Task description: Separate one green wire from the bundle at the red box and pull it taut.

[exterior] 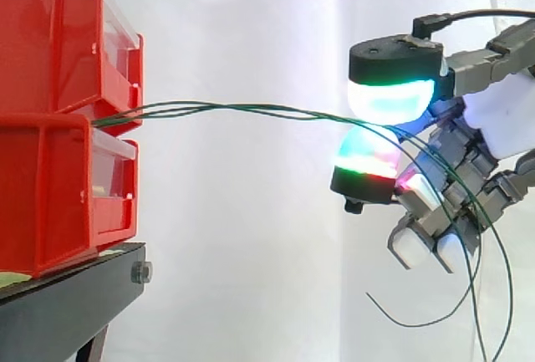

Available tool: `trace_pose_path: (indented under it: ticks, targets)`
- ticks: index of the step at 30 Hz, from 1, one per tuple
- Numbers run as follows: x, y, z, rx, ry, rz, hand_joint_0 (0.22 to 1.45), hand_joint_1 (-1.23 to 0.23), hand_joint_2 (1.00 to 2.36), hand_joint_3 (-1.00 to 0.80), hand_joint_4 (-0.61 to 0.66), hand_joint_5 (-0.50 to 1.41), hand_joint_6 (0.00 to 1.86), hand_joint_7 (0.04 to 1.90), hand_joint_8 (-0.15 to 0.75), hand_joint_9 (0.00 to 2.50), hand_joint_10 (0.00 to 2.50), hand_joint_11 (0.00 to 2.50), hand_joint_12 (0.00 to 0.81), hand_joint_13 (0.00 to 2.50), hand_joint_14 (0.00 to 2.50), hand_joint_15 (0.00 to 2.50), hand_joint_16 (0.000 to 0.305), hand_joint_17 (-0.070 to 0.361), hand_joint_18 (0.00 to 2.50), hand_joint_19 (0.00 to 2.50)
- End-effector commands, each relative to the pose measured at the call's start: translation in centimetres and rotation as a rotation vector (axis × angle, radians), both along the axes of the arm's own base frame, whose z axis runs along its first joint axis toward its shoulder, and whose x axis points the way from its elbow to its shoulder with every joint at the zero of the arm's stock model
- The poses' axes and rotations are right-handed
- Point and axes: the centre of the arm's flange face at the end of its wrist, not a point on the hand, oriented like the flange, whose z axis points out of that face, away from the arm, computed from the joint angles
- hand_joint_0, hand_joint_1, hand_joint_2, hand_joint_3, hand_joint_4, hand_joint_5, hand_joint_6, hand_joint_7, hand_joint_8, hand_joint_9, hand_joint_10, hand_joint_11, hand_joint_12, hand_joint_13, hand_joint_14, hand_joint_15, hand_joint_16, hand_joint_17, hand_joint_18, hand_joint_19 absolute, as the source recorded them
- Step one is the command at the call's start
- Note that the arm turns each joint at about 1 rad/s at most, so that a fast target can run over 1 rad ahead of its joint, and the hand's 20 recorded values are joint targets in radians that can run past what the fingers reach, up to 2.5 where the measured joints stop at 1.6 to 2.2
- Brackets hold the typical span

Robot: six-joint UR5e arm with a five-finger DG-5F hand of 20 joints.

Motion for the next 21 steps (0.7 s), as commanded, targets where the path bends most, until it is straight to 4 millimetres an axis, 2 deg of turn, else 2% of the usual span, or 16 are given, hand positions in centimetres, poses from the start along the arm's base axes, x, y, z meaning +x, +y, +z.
trace_pose_path:
  ticks: [1,4,6,9,13,16,21]
  targets:
    - [0.0,0.2,-0.3,-0.002,0.005,0.003,0.63,-0.77,1.01,-0.34,0.11,-0.18,0.88,1.03,0.259,0.96,0.02,0.73,0.352,0.77,0.02,0.52,0.053,0.120,0.63,0.62]
    - [-0.4,0.1,-1.5,-0.007,0.028,0.003,0.65,-0.80,1.01,-0.32,0.08,-0.18,0.88,1.04,0.259,0.96,0.02,0.73,0.352,0.77,0.02,0.53,0.053,0.119,0.63,0.61]
    - [-0.4,0.2,-1.9,-0.006,0.023,0.003,0.68,-0.85,1.01,-0.37,0.07,-0.18,0.89,1.00,0.252,0.95,0.02,0.74,0.352,0.77,0.02,0.53,0.053,0.119,0.63,0.60]
    - [-0.1,0.4,-2.0,-0.001,-0.004,0.005,0.70,-0.90,1.00,-0.47,0.09,-0.18,0.89,0.99,0.244,0.95,0.02,0.74,0.345,0.76,0.02,0.52,0.052,0.118,0.63,0.58]
    - [-0.1,0.4,-2.0,0.000,-0.007,0.005,0.70,-0.91,1.00,-0.50,0.11,-0.18,0.89,0.98,0.246,0.95,0.02,0.73,0.342,0.77,0.02,0.51,0.052,0.116,0.64,0.57]
    - [-0.1,0.4,-2.0,0.000,-0.007,0.006,0.66,-0.90,1.00,-0.50,0.12,-0.18,0.89,0.98,0.243,0.96,0.02,0.74,0.339,0.77,0.02,0.51,0.051,0.115,0.64,0.58]
    - [-0.1,0.4,-2.0,0.000,-0.007,0.006,0.55,-0.80,1.00,-0.50,0.13,-0.17,0.89,0.99,0.252,0.98,0.02,0.73,0.351,0.79,0.02,0.52,0.053,0.119,0.65,0.60]
